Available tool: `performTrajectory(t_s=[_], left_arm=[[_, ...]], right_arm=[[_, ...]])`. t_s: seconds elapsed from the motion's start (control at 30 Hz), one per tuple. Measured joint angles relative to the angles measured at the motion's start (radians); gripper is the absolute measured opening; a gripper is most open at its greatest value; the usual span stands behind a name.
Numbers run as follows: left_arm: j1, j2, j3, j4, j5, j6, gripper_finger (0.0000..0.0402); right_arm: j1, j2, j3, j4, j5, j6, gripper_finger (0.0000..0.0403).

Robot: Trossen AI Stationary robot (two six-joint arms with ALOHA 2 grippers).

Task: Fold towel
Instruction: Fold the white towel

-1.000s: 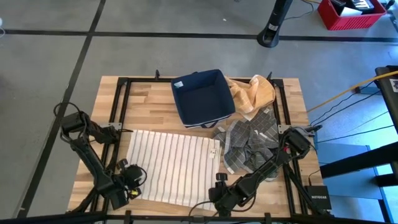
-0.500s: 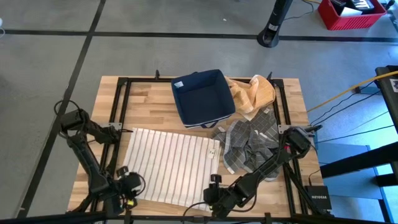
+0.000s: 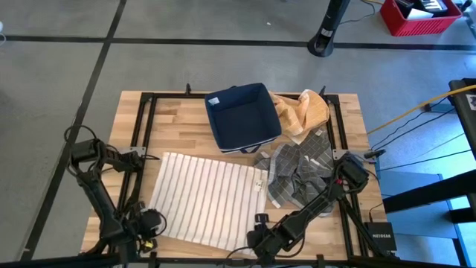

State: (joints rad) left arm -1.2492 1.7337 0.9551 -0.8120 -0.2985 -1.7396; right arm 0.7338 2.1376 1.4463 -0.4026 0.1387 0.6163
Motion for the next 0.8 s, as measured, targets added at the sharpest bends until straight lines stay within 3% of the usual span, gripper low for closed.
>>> performTrajectory(t_s=[0.23,0.3,0.43,0.5,0.63,0.8], left_arm=[[0.041,-0.063,0.069,-0.033,-0.038,0.066,0.0153],[0.047,-0.071,0.076,-0.051,-0.088,0.095,0.0153],[0.074,-0.062,0.053,-0.061,-0.188,0.120,0.0153],[0.095,-0.050,0.018,-0.056,-0.186,0.121,0.0153],[0.128,-0.048,-0.063,0.032,-0.059,0.205,0.0153],[0.128,-0.054,-0.092,0.045,0.004,0.233,0.0153]], right_arm=[[0.000,-0.120,0.012,-0.057,0.017,0.007,0.0186],[0.001,-0.139,0.012,-0.079,0.085,0.005,0.0186],[-0.005,-0.128,0.008,-0.067,0.337,0.000,0.0186],[-0.018,-0.105,-0.003,-0.027,0.383,0.000,0.0186],[-0.044,-0.049,-0.036,-0.018,0.251,0.007,0.0186],[-0.032,-0.033,-0.047,-0.084,0.116,0.025,0.0186]])
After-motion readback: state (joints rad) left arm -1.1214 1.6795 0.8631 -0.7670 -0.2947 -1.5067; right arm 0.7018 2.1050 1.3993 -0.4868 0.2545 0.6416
